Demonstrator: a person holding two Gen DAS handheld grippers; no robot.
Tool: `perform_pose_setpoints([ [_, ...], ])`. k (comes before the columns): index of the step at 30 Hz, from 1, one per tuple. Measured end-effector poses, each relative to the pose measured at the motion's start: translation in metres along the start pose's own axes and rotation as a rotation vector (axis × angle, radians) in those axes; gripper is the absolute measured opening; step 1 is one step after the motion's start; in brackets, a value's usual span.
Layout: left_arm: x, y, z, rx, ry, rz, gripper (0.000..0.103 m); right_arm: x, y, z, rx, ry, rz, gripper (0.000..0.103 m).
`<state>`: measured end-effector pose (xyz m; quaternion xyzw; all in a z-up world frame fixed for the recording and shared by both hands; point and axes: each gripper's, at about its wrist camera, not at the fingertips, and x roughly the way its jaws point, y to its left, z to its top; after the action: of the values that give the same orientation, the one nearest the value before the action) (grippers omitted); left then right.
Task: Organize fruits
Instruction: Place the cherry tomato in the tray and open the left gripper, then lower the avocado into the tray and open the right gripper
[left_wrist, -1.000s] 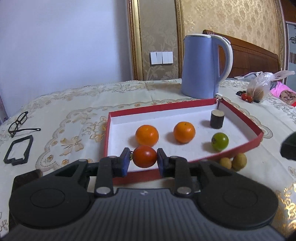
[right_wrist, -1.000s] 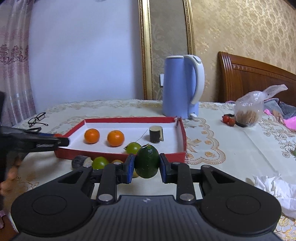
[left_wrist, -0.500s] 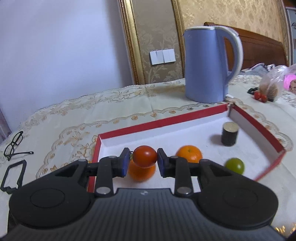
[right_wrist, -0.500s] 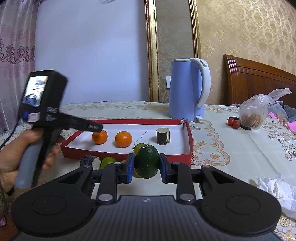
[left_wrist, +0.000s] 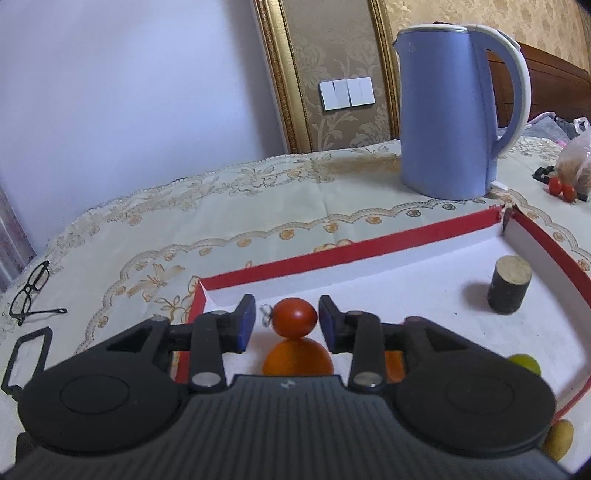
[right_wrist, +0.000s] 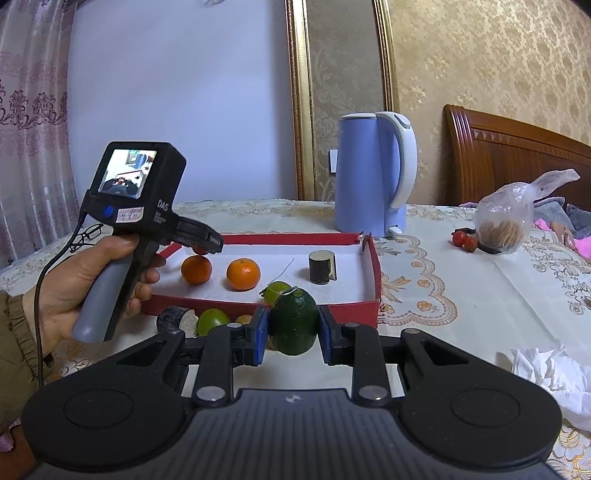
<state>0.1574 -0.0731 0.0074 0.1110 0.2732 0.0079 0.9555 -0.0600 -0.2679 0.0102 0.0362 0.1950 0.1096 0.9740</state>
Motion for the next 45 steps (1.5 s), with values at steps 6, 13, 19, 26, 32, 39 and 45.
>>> perform_pose_setpoints([
  [6,-0.010,0.003,-0.005,-0.008,-0.014,0.001,0.058,0.001,0.002,0.000,-0.003,0.003,0.004,0.027],
  [13,-0.043,0.014,-0.036,-0.051,-0.062,0.003,0.085,0.008,0.008,-0.001,-0.006,0.017,0.014,0.027],
  [19,-0.083,0.036,-0.074,-0.151,-0.126,-0.013,0.103,0.016,0.010,-0.002,0.018,0.031,0.031,0.027],
  [26,-0.096,0.033,-0.092,-0.109,-0.210,0.000,0.103,0.034,0.008,0.003,0.053,0.043,0.029,0.027],
  [32,-0.090,0.042,-0.093,-0.165,-0.187,-0.023,0.103,0.060,0.001,0.018,0.093,0.023,0.000,0.027],
  [39,-0.079,0.067,-0.095,-0.308,-0.119,-0.087,0.103,0.094,-0.004,0.031,0.100,0.015,-0.021,0.027],
  [45,-0.077,0.072,-0.096,-0.334,-0.109,-0.091,0.103,0.112,-0.002,0.039,0.086,0.025,-0.026,0.027],
])
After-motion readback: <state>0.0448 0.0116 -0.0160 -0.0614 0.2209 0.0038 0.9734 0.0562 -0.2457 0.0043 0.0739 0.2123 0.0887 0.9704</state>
